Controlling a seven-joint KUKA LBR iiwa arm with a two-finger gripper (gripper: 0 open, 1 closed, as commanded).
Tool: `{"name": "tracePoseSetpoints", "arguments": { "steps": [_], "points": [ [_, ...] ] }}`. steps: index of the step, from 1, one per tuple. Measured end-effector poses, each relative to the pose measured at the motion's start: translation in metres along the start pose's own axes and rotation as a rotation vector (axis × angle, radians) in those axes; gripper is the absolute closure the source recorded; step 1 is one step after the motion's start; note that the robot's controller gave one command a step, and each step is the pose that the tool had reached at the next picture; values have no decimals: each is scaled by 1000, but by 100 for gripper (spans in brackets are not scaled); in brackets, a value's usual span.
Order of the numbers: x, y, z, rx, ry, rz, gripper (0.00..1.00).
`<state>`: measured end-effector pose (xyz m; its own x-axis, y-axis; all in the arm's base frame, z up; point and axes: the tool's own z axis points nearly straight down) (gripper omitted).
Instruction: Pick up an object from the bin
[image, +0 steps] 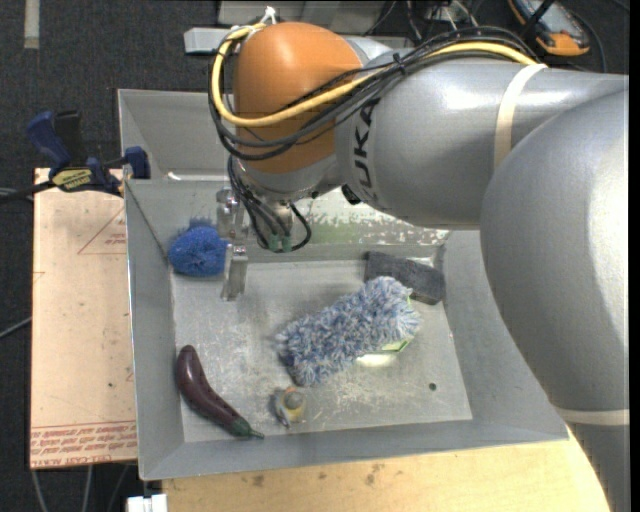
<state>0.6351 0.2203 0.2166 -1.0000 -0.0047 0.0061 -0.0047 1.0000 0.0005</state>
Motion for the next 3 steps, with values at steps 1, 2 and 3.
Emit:
{"name": "tracePoseSetpoints", "arguments": {
  "steps": [1, 2, 3],
  "points": [
    [-1, -1, -6, -2, -7, 3, 0],
    [-9, 1, 47, -3, -14, -20, 0],
    [-16, 19, 111, -2, -11, -58, 0]
  ]
}}
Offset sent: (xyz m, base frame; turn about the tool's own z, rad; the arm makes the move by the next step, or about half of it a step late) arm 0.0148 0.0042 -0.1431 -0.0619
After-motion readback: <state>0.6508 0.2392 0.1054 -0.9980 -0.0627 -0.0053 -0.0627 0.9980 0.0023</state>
